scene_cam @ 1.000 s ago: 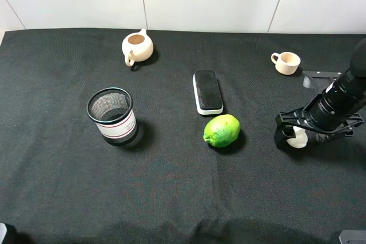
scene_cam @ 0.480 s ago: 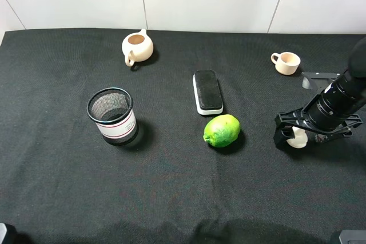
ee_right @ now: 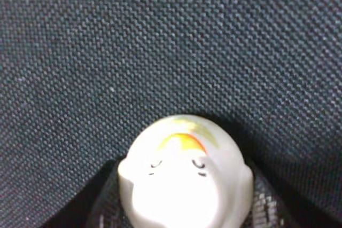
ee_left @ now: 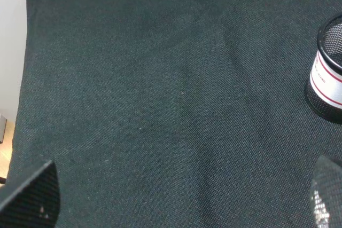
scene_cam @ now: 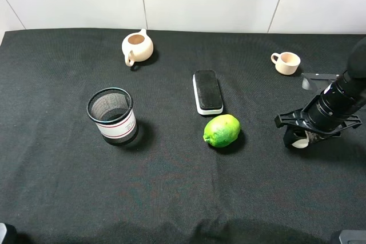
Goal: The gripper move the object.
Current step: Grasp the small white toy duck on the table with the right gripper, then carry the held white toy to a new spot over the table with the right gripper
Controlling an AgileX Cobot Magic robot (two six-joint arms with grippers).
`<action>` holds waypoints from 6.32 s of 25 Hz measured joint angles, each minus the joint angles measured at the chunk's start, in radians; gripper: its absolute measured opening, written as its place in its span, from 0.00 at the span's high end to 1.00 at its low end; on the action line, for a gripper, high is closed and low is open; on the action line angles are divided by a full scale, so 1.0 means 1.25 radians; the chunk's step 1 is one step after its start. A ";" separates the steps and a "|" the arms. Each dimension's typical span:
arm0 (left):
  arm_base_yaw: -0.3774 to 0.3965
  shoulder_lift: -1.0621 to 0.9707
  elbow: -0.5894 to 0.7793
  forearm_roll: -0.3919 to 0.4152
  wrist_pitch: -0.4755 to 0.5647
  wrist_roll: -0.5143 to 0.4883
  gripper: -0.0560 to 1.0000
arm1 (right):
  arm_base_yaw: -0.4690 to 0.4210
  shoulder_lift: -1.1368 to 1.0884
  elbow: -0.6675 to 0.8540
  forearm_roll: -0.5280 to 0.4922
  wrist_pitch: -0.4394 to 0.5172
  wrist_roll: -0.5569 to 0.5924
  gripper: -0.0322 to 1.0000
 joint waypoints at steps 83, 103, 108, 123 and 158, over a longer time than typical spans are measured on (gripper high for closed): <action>0.000 0.000 0.000 0.000 0.000 0.000 0.01 | 0.059 0.004 -0.608 -0.082 0.498 0.069 0.64; 0.000 0.000 0.000 0.003 0.000 0.000 0.01 | 0.139 0.291 -0.908 -0.087 0.497 0.076 0.64; 0.000 0.000 0.000 0.003 0.000 0.000 0.01 | 0.139 0.334 -0.914 -0.093 0.456 0.076 0.64; 0.000 0.000 0.000 0.003 0.000 0.000 0.01 | 0.139 0.421 -0.921 -0.126 0.330 0.102 0.64; 0.000 0.000 0.000 0.004 0.000 0.000 0.01 | 0.110 0.455 -0.922 -0.123 0.308 0.068 0.44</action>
